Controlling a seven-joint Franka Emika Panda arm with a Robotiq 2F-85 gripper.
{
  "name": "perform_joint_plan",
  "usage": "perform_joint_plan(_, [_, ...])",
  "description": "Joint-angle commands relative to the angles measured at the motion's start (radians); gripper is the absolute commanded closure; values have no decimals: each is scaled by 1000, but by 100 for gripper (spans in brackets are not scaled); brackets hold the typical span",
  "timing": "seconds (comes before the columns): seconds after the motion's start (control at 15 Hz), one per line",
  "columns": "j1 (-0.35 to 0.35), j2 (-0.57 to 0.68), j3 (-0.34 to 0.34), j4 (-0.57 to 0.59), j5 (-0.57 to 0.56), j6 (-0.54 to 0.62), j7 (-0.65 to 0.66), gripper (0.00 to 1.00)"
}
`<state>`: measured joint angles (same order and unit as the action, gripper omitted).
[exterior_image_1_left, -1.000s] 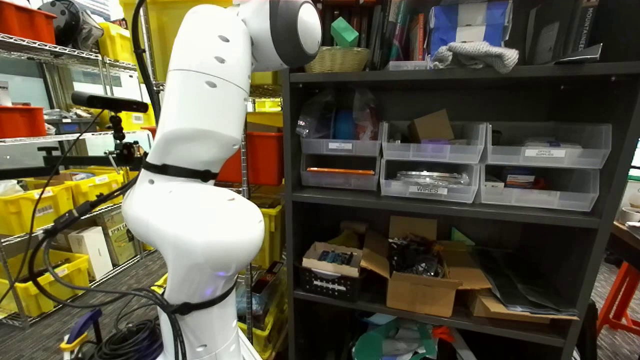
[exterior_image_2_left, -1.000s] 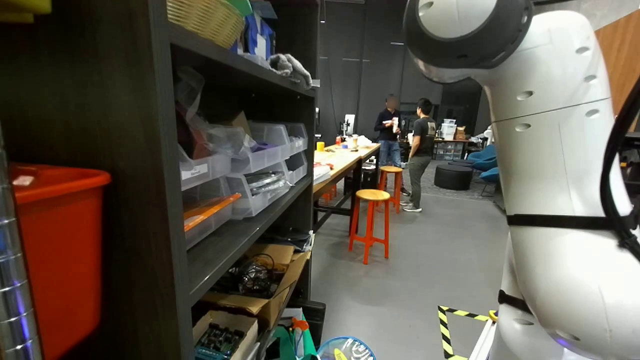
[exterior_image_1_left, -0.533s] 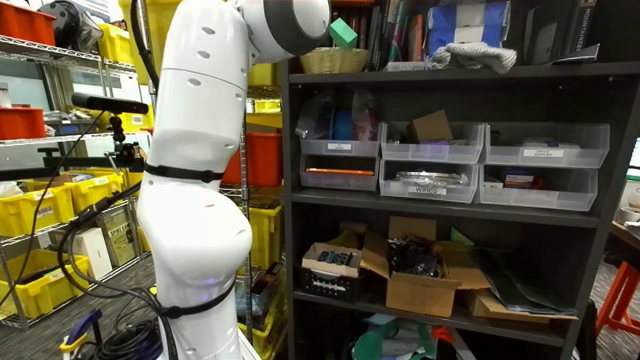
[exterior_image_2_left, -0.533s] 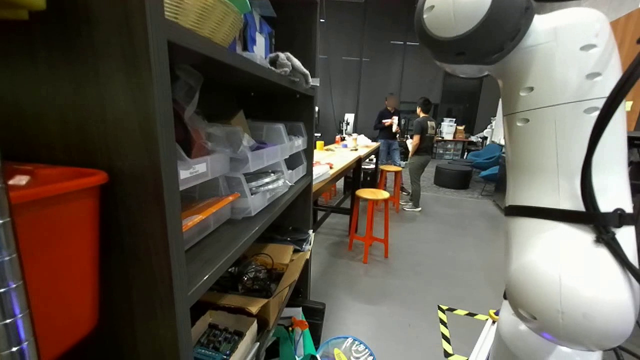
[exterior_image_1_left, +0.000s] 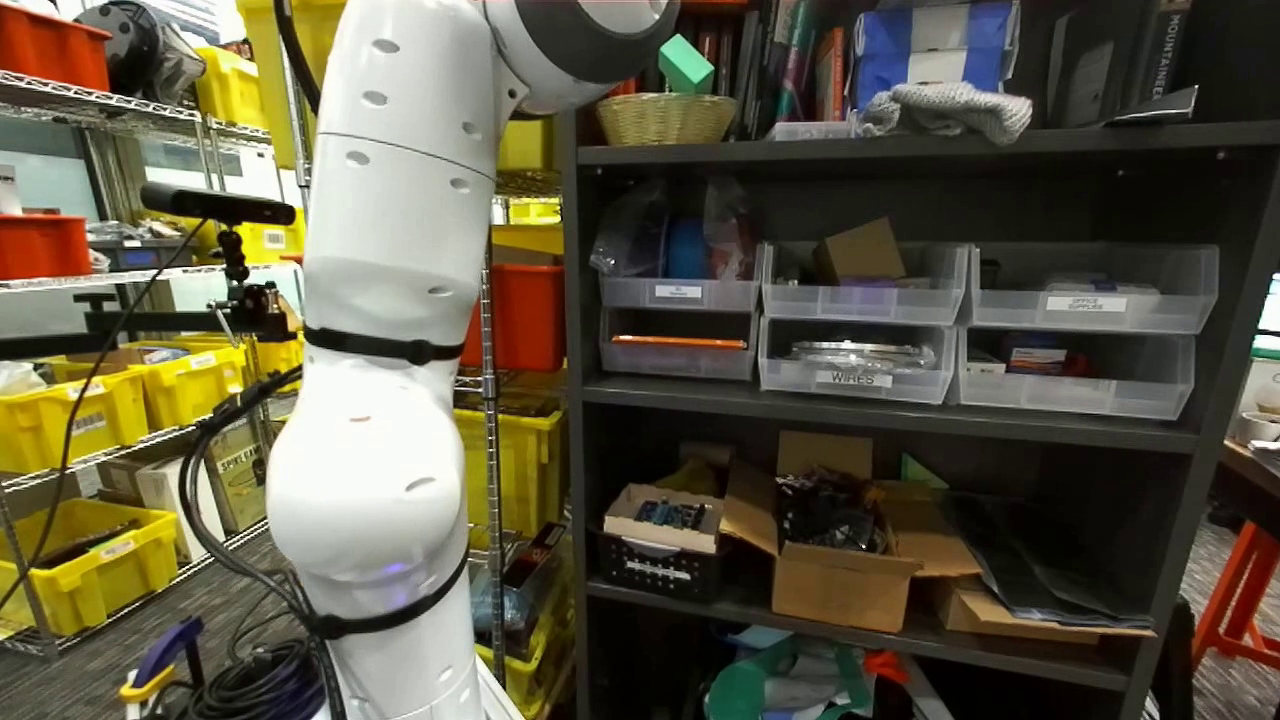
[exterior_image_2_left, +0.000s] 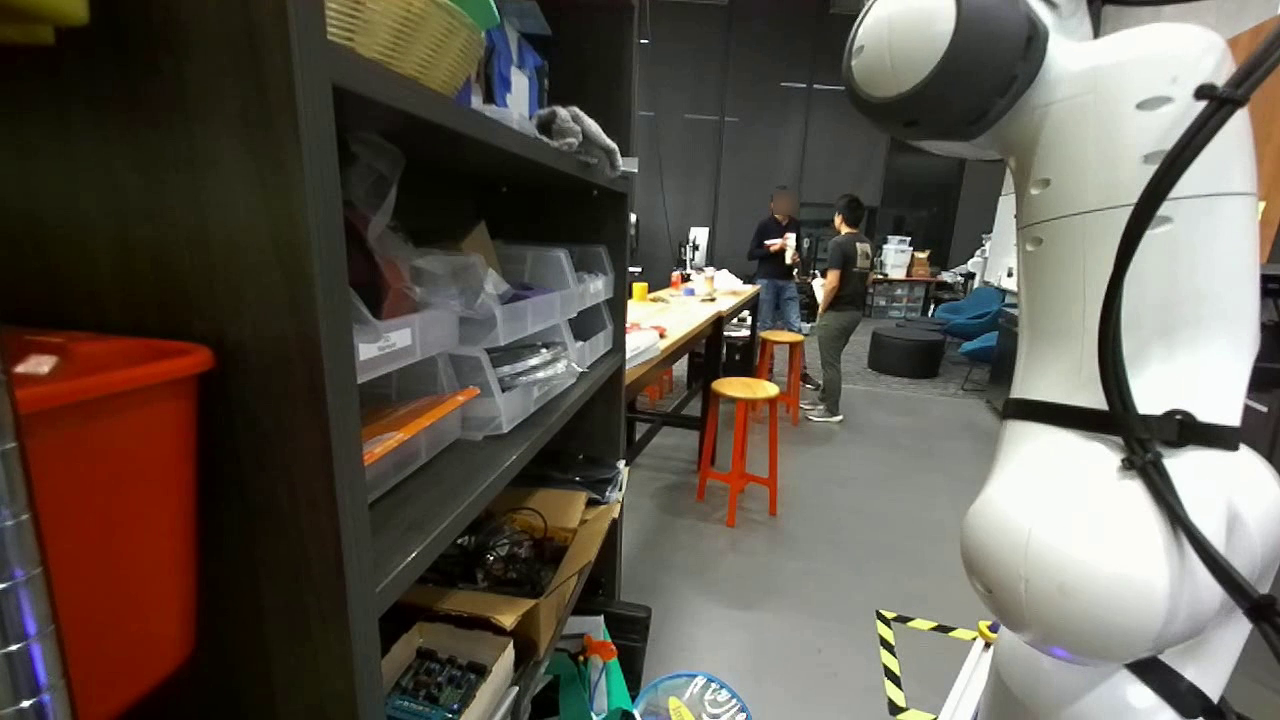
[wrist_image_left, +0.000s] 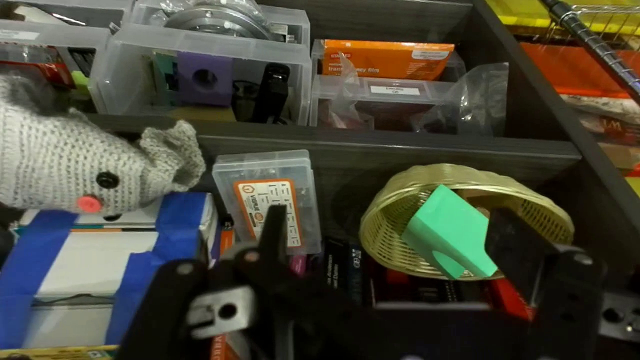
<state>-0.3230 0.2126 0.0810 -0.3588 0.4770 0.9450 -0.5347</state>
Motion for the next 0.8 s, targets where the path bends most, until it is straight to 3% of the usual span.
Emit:
perform_joint_plan(0.0, [-63, -8, -22, 0, 32, -23, 58, 0])
perform_joint_plan(0.2, [-88, -10, -51, -1, -5, -79, 96, 0])
perform_joint_plan(0.47, [-107, -15, -79, -6, -25, -241, 128, 0])
perform_joint_plan(0.73, [-115, -13, -100, -5, -30, -304, 172, 0])
